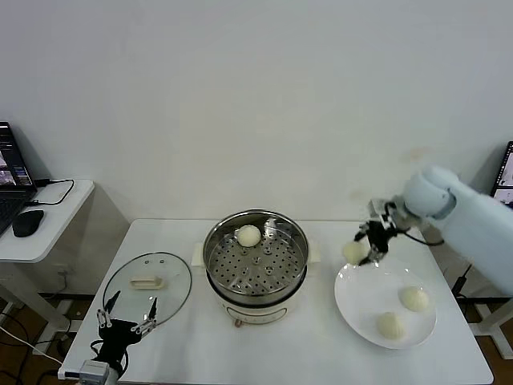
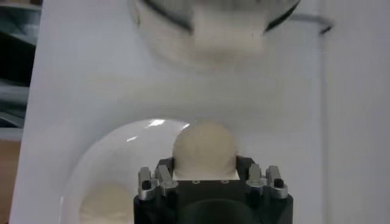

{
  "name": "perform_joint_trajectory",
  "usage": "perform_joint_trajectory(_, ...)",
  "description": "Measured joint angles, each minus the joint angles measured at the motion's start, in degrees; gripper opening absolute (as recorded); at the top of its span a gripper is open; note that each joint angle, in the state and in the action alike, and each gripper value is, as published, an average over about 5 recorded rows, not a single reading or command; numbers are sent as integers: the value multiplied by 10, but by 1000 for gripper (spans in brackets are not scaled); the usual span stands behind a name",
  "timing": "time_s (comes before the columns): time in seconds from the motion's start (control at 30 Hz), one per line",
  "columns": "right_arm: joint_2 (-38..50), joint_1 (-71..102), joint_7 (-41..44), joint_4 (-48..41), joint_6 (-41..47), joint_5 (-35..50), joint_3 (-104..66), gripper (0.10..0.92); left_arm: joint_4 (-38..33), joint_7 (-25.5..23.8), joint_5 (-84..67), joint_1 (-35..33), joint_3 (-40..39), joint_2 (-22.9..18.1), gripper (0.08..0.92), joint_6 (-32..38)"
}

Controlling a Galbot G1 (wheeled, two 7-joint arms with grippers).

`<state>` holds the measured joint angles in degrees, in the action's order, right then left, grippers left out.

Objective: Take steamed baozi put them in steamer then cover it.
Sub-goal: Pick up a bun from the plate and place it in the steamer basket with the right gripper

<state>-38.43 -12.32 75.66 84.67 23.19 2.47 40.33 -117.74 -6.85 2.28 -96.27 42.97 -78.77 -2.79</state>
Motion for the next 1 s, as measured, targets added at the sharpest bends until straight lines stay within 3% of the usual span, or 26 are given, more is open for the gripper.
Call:
perform_joint_trajectory(0.5,-162,-143,-2,-59,55,105,122,619,-17,4,-3,4,10,-4,823,-4)
perform_joint_trajectory(1.0,-336,-155,-12,-175,78,107,184,619,-8,7,-12,11,14,0,823,-4)
